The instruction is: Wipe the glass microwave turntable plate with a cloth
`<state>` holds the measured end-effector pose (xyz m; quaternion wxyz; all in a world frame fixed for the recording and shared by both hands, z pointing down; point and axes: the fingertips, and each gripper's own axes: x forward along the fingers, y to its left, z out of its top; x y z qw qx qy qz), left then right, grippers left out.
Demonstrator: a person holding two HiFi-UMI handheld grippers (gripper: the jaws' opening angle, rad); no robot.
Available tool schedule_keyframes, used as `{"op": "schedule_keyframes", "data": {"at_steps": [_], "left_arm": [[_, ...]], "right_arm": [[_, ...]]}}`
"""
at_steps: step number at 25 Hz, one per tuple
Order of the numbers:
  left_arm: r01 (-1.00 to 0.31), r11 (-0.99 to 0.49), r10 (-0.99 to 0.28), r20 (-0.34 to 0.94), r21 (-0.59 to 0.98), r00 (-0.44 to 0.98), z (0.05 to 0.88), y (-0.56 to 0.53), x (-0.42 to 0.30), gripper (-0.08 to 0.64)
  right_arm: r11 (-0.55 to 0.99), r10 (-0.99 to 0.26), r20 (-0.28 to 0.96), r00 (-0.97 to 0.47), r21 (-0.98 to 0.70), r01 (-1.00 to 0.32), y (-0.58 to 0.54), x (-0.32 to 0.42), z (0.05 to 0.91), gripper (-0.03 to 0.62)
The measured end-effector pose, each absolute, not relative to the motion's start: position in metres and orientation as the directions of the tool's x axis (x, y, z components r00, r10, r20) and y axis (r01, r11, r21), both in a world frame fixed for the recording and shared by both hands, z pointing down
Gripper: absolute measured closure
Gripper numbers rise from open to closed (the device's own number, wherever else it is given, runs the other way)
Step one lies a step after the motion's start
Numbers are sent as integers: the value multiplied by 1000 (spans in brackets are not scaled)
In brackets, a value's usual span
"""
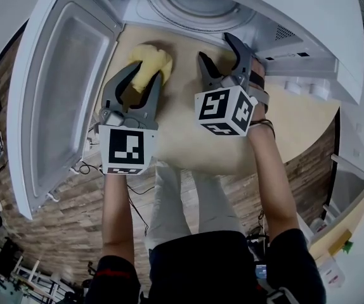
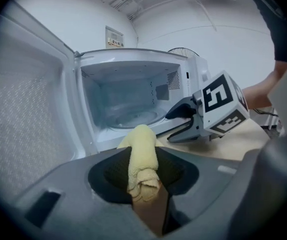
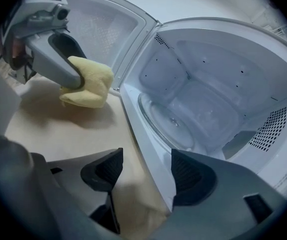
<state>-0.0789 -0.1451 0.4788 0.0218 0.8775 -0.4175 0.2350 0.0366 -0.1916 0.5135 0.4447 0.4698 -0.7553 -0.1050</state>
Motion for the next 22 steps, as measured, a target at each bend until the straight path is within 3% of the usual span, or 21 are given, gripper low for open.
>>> {"op": "schedule_keyframes", "data": {"at_steps": [12, 22], "left_arm": [[-682, -657, -751, 350, -320, 560, 442, -215, -56, 433], [-681, -642, -767, 294, -352, 570, 422, -250, -43, 433]], "right_arm": [[529, -808, 569, -157, 580, -620, -192, 37, 514, 325], [529, -805, 575, -149, 580, -620, -193, 37, 514, 325]]}}
